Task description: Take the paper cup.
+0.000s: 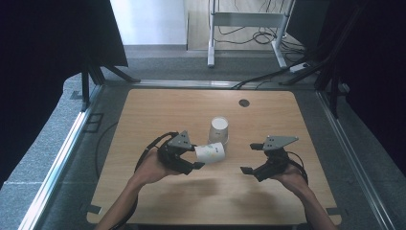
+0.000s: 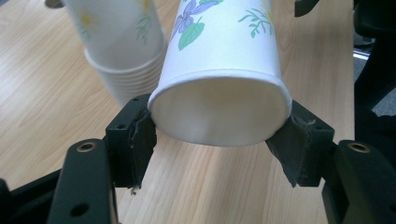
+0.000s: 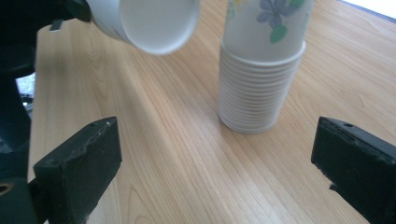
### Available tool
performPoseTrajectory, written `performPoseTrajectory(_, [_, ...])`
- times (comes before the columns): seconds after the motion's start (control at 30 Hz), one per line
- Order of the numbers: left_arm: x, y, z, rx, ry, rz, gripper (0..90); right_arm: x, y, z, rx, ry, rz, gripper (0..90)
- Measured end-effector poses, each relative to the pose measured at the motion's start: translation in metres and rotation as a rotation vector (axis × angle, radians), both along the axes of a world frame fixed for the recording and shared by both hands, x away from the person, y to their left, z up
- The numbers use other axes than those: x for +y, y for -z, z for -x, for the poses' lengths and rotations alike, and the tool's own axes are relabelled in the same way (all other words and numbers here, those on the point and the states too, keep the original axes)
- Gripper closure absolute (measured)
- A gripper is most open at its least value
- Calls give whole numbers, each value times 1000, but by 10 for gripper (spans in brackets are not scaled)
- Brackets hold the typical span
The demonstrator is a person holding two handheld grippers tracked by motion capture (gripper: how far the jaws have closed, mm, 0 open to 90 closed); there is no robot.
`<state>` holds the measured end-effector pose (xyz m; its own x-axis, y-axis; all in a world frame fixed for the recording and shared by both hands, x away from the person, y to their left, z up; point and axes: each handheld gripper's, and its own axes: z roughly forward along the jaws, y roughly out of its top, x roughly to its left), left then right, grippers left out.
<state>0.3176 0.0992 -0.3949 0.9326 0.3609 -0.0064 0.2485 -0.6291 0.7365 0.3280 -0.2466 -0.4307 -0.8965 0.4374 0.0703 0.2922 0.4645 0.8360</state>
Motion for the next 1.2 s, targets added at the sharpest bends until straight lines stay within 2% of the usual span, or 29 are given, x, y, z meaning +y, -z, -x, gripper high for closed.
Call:
performPoseTrajectory(0.17, [10,-3,-1,14,-41,-10,343,-6,5,1,-7,39,3,18])
performPoseTrajectory(0.4, [22,-8,-6,38,-77,-58,338,-13,11,3,-13,81,-7,28])
performPoseTrajectory(0.5, [25,-9,-7,52,-93,-80,338,-14,13,3,-17,84,4,28])
performPoseTrajectory(0.53, [26,-10,-8,54,-87,-101,338,-14,14,4,-17,85,9,29])
performPoseTrajectory(0.57, [27,-10,-9,60,-96,-99,339,-13,15,4,-16,86,10,29])
performPoseTrajectory(0.9, [38,-14,-18,115,-137,-211,344,-15,26,3,9,92,30,34])
performPoseTrajectory(1.2, [42,-15,-28,158,-159,-367,347,-18,34,2,24,98,53,39])
